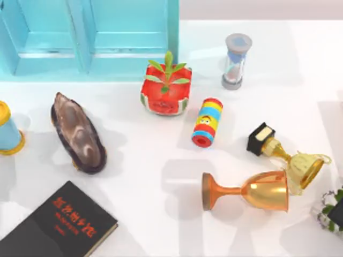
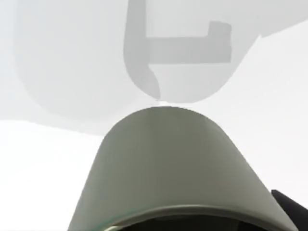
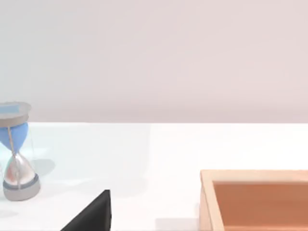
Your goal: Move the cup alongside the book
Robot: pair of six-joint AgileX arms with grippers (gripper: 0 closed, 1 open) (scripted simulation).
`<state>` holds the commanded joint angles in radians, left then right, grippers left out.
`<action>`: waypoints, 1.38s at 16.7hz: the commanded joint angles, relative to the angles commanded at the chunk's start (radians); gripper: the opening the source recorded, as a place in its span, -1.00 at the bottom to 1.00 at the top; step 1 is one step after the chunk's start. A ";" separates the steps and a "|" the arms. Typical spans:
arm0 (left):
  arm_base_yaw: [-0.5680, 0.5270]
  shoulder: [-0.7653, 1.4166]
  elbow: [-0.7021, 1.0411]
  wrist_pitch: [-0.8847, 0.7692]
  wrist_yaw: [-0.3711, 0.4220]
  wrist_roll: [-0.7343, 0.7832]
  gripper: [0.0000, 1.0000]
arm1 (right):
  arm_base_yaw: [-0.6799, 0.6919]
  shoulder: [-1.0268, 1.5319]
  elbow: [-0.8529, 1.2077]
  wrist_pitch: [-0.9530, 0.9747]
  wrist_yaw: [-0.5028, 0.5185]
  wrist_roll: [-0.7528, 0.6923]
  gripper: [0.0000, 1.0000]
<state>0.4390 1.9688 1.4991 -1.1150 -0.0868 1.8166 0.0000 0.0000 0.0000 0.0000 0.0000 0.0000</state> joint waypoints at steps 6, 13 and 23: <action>-0.255 -0.118 -0.174 -0.001 -0.061 -0.696 -1.00 | 0.000 0.000 0.000 0.000 0.000 0.000 1.00; -0.593 -0.272 -0.361 -0.047 -0.019 -1.566 -1.00 | 0.000 0.000 0.000 0.000 0.000 0.000 1.00; -0.904 -0.510 -0.429 -0.066 0.115 -2.249 -1.00 | 0.000 0.000 0.000 0.000 0.000 0.000 1.00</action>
<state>-0.4652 1.4593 1.0702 -1.1809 0.0283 -0.4319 0.0000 0.0000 0.0000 0.0000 0.0000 0.0000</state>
